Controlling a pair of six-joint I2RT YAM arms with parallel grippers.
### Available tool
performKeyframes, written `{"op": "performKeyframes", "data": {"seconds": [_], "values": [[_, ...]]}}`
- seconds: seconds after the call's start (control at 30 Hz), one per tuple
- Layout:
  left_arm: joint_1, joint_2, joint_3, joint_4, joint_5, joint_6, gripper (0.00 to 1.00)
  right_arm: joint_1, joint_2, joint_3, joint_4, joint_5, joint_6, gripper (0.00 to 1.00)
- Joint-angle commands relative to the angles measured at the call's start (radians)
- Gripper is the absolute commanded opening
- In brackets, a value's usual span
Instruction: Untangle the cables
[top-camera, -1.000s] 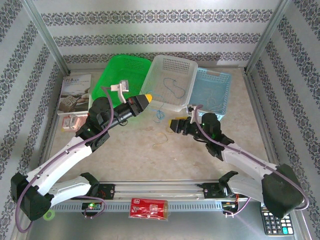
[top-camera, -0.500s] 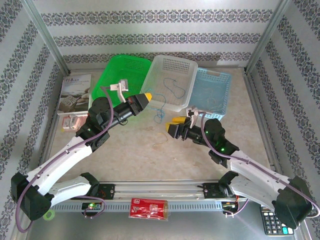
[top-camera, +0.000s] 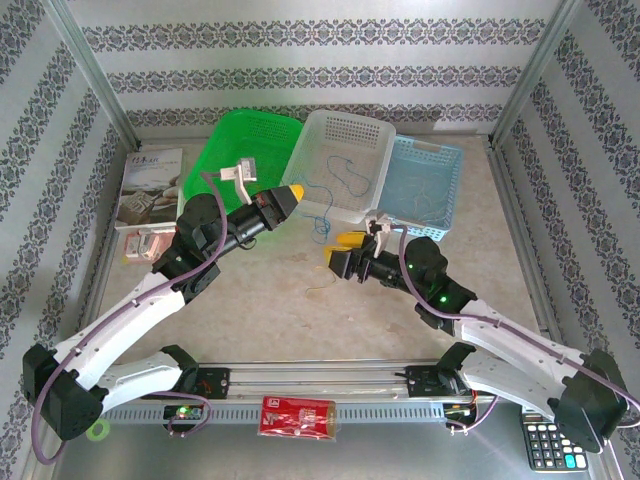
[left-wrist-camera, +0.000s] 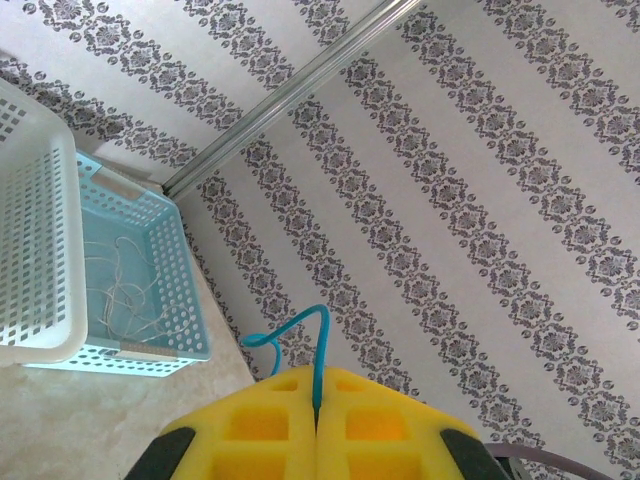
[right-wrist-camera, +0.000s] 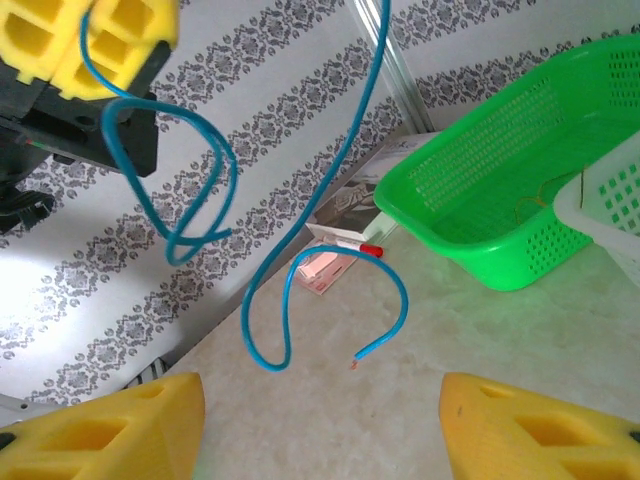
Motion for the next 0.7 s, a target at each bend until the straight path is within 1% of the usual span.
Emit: {"op": "performKeyframes", "data": {"seconds": [0.0,0.27,0.33,0.37,0.4,0.5,0.53,0.67], "values": [[0.004,0.005,-0.002,0.066,0.004,-0.008,0.00,0.015,0.025,0.046,0.029,0.027,-0.028,0.64],[0.005,0.003,-0.006,0.087,0.009,-0.027,0.00,0.028,0.151,0.107,0.084,0.056,-0.047,0.63],[0.005,0.002,-0.003,0.091,0.010,-0.031,0.00,0.029,0.198,0.118,0.105,0.070,-0.055,0.61],[0.005,0.002,-0.005,0.096,0.014,-0.036,0.00,0.028,0.211,0.121,0.116,0.077,-0.057,0.58],[0.005,0.001,-0.007,0.101,0.012,-0.041,0.00,0.027,0.231,0.122,0.128,0.089,-0.058,0.50],[0.005,-0.005,-0.015,0.128,0.020,-0.063,0.00,0.011,0.262,0.112,0.150,0.143,-0.064,0.10],[0.004,-0.006,-0.020,0.136,0.024,-0.071,0.00,-0.005,0.264,0.106,0.150,0.157,-0.063,0.00],[0.007,-0.022,-0.040,0.160,0.065,-0.086,0.00,-0.127,0.239,0.075,0.125,0.220,-0.031,0.00]]}}
